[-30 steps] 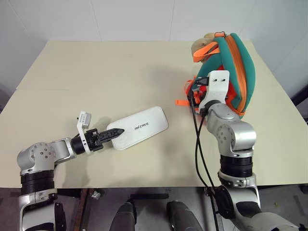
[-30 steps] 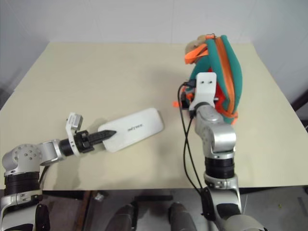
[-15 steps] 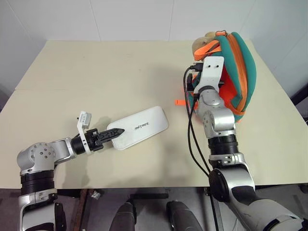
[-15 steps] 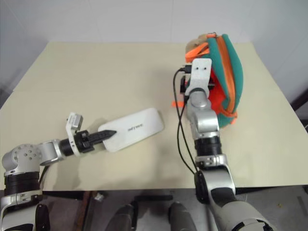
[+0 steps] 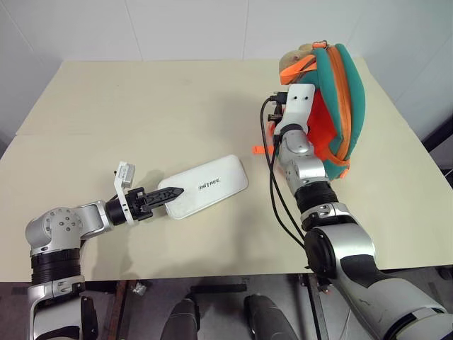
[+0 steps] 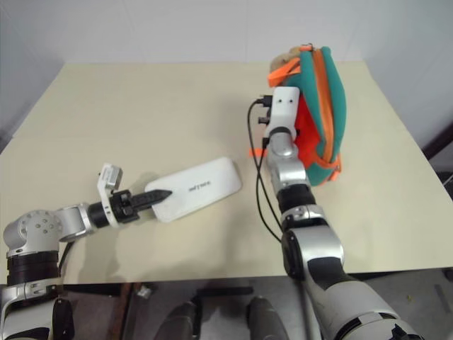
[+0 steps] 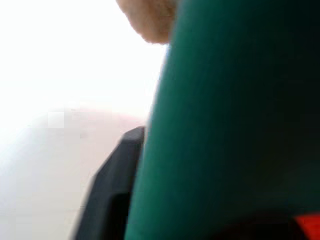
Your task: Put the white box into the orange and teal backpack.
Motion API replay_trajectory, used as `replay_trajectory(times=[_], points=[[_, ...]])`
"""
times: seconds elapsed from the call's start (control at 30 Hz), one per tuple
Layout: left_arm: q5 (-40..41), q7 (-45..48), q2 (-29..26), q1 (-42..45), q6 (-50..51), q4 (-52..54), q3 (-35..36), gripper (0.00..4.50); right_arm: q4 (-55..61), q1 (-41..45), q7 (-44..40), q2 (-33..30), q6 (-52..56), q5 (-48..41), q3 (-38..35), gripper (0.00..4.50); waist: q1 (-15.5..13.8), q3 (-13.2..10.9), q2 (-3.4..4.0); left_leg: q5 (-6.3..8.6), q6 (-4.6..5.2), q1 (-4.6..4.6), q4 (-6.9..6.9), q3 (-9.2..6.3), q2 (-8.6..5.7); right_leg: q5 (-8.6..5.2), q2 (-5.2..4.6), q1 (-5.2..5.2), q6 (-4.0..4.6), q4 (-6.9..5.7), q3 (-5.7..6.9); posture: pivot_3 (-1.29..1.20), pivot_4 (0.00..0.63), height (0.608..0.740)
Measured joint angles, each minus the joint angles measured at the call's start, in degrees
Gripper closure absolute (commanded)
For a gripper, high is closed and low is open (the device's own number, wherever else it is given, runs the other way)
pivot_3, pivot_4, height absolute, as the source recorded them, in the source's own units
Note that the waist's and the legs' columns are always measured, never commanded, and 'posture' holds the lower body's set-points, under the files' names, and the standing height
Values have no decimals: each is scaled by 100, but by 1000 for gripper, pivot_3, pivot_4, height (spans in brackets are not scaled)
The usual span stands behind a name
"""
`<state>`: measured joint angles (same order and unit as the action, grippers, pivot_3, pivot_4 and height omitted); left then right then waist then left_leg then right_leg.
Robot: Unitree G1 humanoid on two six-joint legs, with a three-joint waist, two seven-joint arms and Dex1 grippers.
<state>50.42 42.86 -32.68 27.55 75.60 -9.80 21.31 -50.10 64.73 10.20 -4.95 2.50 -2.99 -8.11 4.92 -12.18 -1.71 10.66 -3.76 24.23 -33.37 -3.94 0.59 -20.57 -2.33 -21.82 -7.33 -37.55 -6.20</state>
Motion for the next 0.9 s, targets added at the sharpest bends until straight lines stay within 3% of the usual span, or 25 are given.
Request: replay_trajectory(times=[0.1,0.23,0.4,0.57,0.73,0.9], points=[[-4,10,-16,0,-27,-19,-5,3004,300,-106,-428,-3,91,-253,-62,3659,-2,-1,1,-2,-3,-1,-1,-2,0,0,0,-1,0,-6,0,0,150,740],[-28,114,-197,46,-142,-160,-43,3004,1797,-531,-1501,-11,914,-1080,-117,3659,3,-1,2,-5,-8,0,6,-3,5,0,3,-10,0,-13,0,0,150,740],[-150,430,-602,75,-400,-445,-122,3004,4234,-1173,-2857,-612,3110,-2412,151,3659,-2,-1,3,-8,-15,2,23,-4,11,-5,2,-22,8,-14,0,0,150,740],[-219,793,-980,-116,-641,-654,-148,3004,5759,-1357,-3819,-1740,5532,-4357,-10,3659,3,-2,3,-8,-15,2,32,-2,20,-8,-19,-31,16,-11,-8,0,150,740],[-220,1022,-1127,-418,-800,-661,-141,3004,6170,-1307,-4119,-2667,7446,-6830,-535,3659,-15,-2,2,-3,-20,2,39,-3,31,-22,-23,-34,41,-10,-2,0,150,740],[-212,1102,-1124,-640,-966,-573,-108,3004,5804,-1307,-4091,-3802,8222,-8873,-499,3659,-35,-3,0,1,-11,7,33,4,30,-22,-30,-33,42,2,-4,0,150,740]])
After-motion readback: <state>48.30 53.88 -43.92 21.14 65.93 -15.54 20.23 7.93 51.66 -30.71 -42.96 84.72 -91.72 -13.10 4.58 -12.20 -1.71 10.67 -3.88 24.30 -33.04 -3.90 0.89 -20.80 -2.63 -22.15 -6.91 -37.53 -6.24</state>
